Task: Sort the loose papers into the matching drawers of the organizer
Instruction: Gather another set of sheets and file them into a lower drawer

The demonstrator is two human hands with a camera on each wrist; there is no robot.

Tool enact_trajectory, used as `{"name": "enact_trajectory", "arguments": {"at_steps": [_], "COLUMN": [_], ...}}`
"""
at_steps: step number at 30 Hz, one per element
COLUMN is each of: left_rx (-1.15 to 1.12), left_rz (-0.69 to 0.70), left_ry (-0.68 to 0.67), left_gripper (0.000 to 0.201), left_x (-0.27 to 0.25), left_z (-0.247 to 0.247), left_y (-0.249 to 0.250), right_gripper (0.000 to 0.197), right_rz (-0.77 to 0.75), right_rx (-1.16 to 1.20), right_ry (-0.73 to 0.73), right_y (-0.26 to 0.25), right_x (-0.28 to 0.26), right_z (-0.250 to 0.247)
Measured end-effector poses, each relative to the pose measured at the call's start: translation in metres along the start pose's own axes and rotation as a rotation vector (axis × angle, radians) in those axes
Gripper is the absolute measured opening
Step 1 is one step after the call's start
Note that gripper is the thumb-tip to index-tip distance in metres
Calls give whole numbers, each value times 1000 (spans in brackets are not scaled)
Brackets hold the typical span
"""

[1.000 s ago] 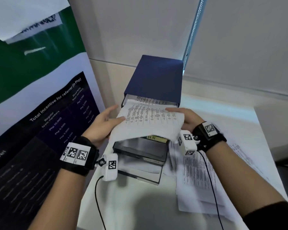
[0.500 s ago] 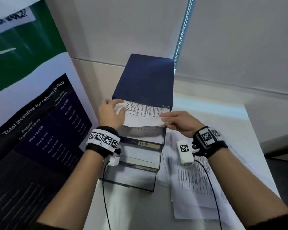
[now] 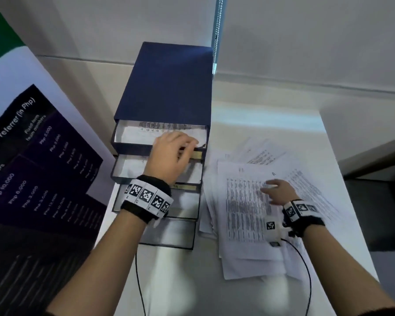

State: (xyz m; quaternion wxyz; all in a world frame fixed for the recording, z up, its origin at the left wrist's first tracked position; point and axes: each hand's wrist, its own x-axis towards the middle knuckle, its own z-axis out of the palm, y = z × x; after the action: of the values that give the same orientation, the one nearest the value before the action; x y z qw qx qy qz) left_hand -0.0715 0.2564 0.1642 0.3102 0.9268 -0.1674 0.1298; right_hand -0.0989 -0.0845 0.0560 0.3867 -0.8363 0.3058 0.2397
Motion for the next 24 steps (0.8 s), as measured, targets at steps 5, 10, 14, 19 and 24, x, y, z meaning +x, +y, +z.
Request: {"name": "enact_trajectory", "arguments": {"at_steps": [5,10,14,19,24], "left_rx": [-508,-104,-86,-267,-464], "left_rz": [-78,-620,-872,-887,-960], "left_ry": [-522,-706,-505,-251,-97], "left_gripper": [19,58,63,57,46], "left_x": [-17,-45,-58,-60,-62], "left_z": [88,200,233,239,239], "left_y": [71,44,25,29,37], "right_gripper": [100,59,30,30,41], "right_rz": [116,32,-66,-141,-71], "right_rx": [-311,-106,-124,84,91], "right_ry": [174,163,120,-5,31], "right_y": [89,96,103,119,142], "right_x": [16,11,16,16,21], "right_z": [22,25,22,8,-31]}}
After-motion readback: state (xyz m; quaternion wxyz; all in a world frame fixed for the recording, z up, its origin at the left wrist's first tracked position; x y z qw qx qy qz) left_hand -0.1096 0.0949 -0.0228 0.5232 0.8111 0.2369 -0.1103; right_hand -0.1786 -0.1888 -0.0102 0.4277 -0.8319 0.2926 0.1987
